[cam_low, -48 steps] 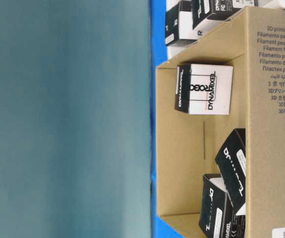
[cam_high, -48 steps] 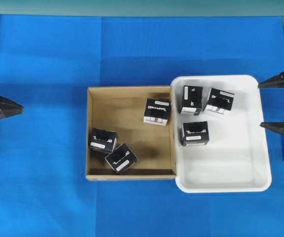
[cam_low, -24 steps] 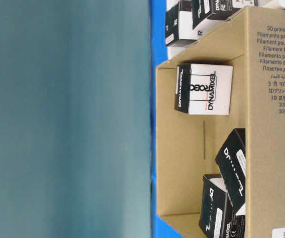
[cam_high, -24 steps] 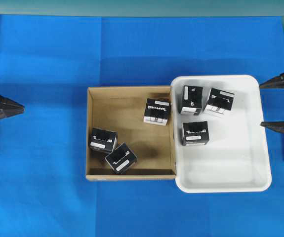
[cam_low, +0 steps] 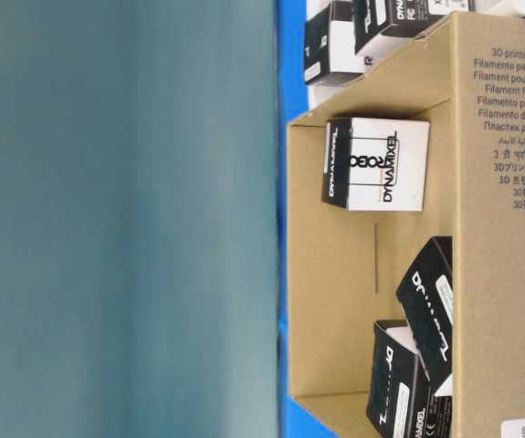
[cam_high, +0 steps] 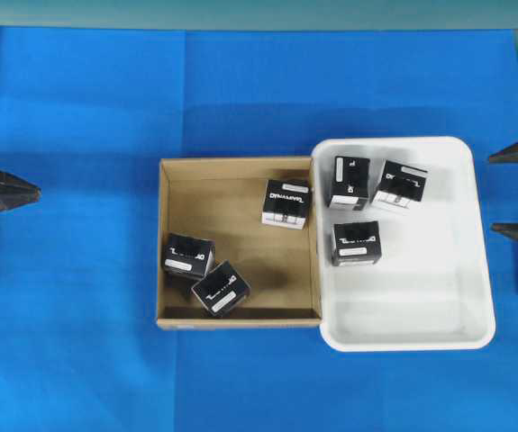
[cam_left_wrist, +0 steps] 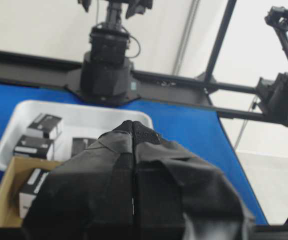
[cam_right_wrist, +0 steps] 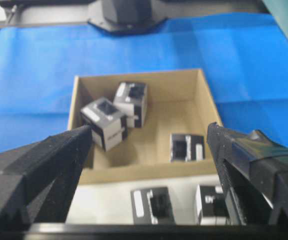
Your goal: Pick a box that is randomly placed inside the cardboard box.
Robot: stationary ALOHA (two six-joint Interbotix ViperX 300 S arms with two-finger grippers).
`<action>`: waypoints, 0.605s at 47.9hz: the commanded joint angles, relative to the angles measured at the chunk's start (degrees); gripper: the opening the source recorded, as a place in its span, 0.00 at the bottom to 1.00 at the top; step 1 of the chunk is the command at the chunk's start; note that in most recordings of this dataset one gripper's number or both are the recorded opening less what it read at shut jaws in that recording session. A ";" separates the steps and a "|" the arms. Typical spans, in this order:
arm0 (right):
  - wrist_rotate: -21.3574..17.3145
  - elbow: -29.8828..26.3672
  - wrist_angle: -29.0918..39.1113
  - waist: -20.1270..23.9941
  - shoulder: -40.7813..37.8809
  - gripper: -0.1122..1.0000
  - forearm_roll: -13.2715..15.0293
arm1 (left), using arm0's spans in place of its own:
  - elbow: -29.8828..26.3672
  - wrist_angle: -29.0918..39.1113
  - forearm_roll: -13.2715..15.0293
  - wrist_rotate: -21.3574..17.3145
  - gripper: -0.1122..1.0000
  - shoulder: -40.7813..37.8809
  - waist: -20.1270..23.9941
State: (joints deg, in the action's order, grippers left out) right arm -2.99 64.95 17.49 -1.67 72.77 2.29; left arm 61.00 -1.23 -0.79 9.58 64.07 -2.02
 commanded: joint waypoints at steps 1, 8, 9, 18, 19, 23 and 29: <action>-0.35 0.18 2.81 -0.18 0.44 0.99 -0.18 | -1.32 -0.62 -0.18 0.00 0.04 0.00 -0.09; -1.05 1.05 8.88 -0.18 0.53 0.99 -1.32 | -1.32 -0.62 -0.18 -0.18 0.04 0.18 -0.09; -0.97 1.05 8.88 -0.18 0.53 0.99 -1.32 | -1.32 -0.62 -0.18 -0.09 0.04 0.18 -0.09; -0.18 0.79 3.69 -0.18 1.76 0.99 -1.23 | -1.05 -0.26 -0.18 0.00 0.04 0.00 -0.26; -0.26 0.88 3.08 -0.18 1.76 0.99 -1.23 | -1.05 -0.26 -0.18 0.00 0.04 0.00 -0.26; -0.26 0.97 0.79 -0.18 1.76 0.99 -1.23 | -0.97 -0.26 -0.18 0.00 0.04 -0.09 -0.26; -0.35 1.05 -1.67 -0.18 1.67 0.99 -1.23 | -1.05 -0.35 -0.18 -0.09 0.04 0.18 -0.35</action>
State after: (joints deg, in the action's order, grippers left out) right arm -3.34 66.27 17.58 -1.76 74.53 1.14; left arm 60.91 -1.23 -0.79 9.58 64.60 -2.29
